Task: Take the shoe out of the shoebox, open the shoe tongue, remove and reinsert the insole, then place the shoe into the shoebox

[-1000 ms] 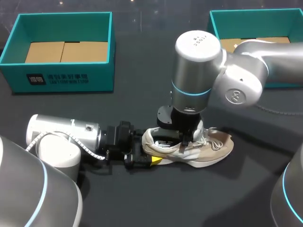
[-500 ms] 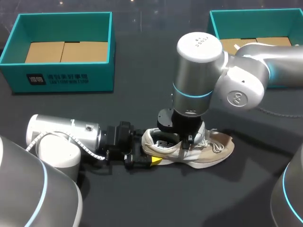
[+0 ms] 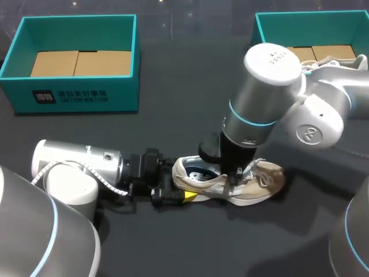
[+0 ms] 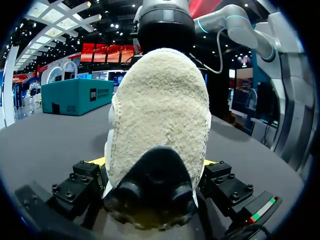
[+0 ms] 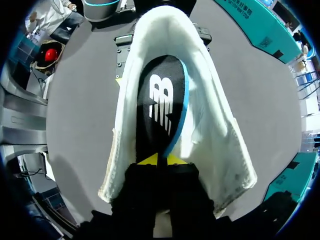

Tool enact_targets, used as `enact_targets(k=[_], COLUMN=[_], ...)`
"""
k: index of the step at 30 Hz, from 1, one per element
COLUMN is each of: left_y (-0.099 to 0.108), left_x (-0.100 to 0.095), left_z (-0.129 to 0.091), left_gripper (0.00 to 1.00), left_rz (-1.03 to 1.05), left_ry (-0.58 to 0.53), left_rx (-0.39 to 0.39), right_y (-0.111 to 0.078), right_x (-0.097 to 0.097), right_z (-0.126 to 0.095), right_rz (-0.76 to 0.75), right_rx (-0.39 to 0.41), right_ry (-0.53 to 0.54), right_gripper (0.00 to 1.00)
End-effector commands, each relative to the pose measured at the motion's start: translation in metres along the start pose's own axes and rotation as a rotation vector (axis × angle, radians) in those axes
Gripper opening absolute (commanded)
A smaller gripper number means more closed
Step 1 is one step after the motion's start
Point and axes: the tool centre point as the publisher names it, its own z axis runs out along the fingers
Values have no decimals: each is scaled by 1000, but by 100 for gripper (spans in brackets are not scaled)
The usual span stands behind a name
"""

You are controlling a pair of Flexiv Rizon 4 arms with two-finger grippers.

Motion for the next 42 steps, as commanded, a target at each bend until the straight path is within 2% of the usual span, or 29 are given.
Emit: enact_targets(k=[1,18,29,34,40,41,42], left_y=[2,2,2,2,2,2,2], left_x=[0,0,0,0,0,0,0], left_z=[-1,-1,-1,-1,-1,-1,-1], left_gripper=[0,0,0,0,0,0,0], left_rz=[-1,-1,-1,-1,-1,-1,-1], left_ry=[-1,-1,-1,-1,-1,-1,-1], left_rx=[-1,-1,-1,-1,-1,-1,-1], right_y=[-15,-20,26,38,46,47,48], right_x=[4,-21,-25,-22,-21,-21,-21], right_z=[-11,-23,-48,-52,-51,-51,-50], right_rz=[-10,-48,-240,-315,-320,-309,-301], right_rx=[-126,-345,-277,-296,-285,-286,-283], right_ry=[-1,5,10,23,80,90,94], right_gripper=[0,0,0,0,0,11,34])
